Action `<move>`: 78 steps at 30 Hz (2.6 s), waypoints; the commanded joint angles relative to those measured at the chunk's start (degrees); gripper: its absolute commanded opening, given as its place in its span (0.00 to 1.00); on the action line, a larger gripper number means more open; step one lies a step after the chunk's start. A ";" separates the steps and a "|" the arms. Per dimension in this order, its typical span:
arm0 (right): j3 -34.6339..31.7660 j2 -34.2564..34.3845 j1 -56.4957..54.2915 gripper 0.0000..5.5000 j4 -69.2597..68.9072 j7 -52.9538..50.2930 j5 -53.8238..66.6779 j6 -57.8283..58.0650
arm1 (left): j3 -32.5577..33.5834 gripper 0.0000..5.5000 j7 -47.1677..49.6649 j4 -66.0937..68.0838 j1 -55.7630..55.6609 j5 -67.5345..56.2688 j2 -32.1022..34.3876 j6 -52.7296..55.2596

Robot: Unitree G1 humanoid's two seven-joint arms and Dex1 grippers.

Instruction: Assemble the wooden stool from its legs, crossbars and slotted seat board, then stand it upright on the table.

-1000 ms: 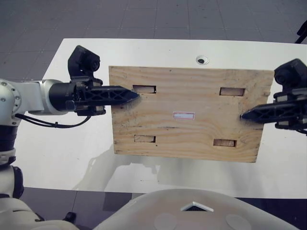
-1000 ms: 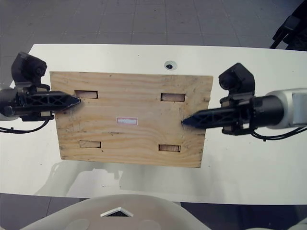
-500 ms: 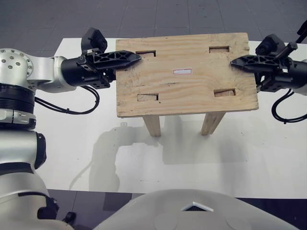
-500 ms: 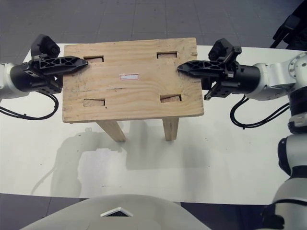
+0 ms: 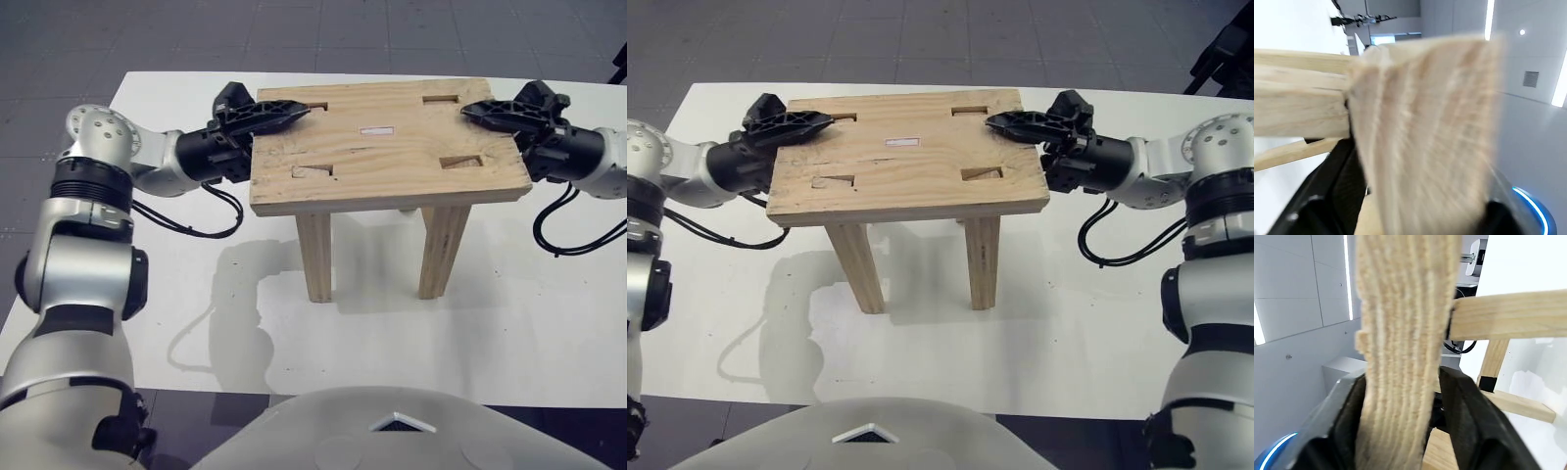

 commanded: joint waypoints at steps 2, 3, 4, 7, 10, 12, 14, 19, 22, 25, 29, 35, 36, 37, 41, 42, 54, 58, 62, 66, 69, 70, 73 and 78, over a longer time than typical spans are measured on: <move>2.40 0.49 2.50 0.64 -0.92 -0.71 -6.47 0.03 | -0.14 0.61 -4.19 -2.22 2.37 6.52 1.31 0.22; 2.28 0.11 2.70 0.67 -1.06 -0.19 -7.04 0.03 | -0.02 0.64 -5.29 -2.87 2.88 7.31 1.75 0.22; 2.18 -0.29 2.81 0.71 -1.13 0.33 -7.52 0.02 | 0.11 0.66 -6.35 -3.30 3.24 7.99 2.19 0.21; 1.60 -2.19 3.09 0.83 -1.67 2.23 -9.18 0.02 | 0.47 0.77 -9.29 -4.44 3.80 10.14 3.66 0.18; 0.99 -3.91 2.82 0.94 -1.89 4.20 -10.46 0.02 | 0.85 0.86 -12.15 -5.35 3.68 12.87 5.21 0.17; 0.25 -4.99 2.44 0.99 -1.82 5.76 -11.62 0.02 | 2.24 0.91 -13.98 -4.65 2.51 14.66 6.20 0.16; -1.09 -6.79 2.17 1.00 -2.55 7.33 -13.00 0.03 | 4.00 0.94 -16.13 -4.35 1.55 17.63 7.91 -0.49; -4.42 -10.05 0.60 1.00 -4.04 10.60 -16.05 0.02 | 6.26 0.94 -23.23 -4.40 1.06 24.09 10.99 -4.06; -8.10 -11.31 -1.02 1.00 -2.88 12.09 -17.90 0.01 | 7.39 0.94 -27.45 -4.56 1.77 27.10 12.73 -6.68; -14.64 -12.41 -1.78 1.00 -2.18 12.36 -20.93 -0.03 | 9.20 0.94 -29.80 -5.12 3.72 29.22 13.79 -10.11; -29.01 -10.81 1.16 1.00 -10.43 9.94 -23.46 -10.68 | 24.27 0.94 -18.45 -8.98 10.09 30.83 11.79 -27.34; -43.39 5.93 6.25 1.00 -55.62 -26.96 -26.74 -31.63 | 45.39 0.94 20.23 -31.37 22.55 30.25 -6.63 -45.31; -41.20 7.70 5.74 1.00 -62.19 -31.49 -28.77 -32.27 | 45.90 0.94 24.42 -35.02 24.04 31.50 -9.42 -47.63; -40.38 10.59 4.64 1.00 -66.28 -37.39 -28.45 -33.24 | 45.95 0.94 28.08 -37.28 25.01 33.11 -11.86 -50.15; -36.72 16.41 2.75 1.00 -73.64 -46.70 -31.18 -34.49 | 44.00 0.94 36.41 -41.34 27.37 36.45 -17.94 -55.04; -35.08 17.51 3.57 1.00 -75.52 -47.95 -30.98 -33.71 | 43.12 0.94 37.37 -42.64 28.07 36.84 -19.01 -55.52; -17.14 15.29 37.74 1.00 -86.50 -53.37 -28.21 -22.79 | 40.78 0.94 45.11 -53.00 32.83 35.40 -23.61 -52.54; -18.90 18.44 31.28 1.00 -86.42 -53.81 -26.84 -27.02 | 39.96 0.94 45.41 -52.92 33.97 35.98 -24.57 -53.32; -23.41 22.39 22.58 1.00 -84.68 -56.03 -27.05 -33.31 | 38.25 0.94 45.11 -52.46 34.85 37.86 -26.50 -56.59; -28.91 21.73 16.46 1.00 -83.36 -57.52 -28.80 -36.93 | 34.00 0.94 48.75 -53.55 35.85 46.80 -27.10 -62.16; -34.31 19.53 13.96 1.00 -82.73 -58.38 -28.56 -38.72 | 33.19 0.94 50.91 -53.37 35.79 49.36 -27.91 -63.29; -36.05 18.64 14.15 1.00 -83.10 -58.61 -28.68 -39.22 | 33.43 0.94 51.31 -53.20 35.82 49.33 -28.06 -63.13; -39.81 15.29 17.38 1.00 -84.90 -58.71 -33.02 -41.21 | 33.36 0.94 51.72 -51.87 35.33 50.25 -28.01 -63.54; -42.48 13.51 33.35 1.00 -85.33 -53.69 -47.38 -48.98 | 32.48 0.94 49.86 -48.49 33.93 51.99 -27.67 -64.95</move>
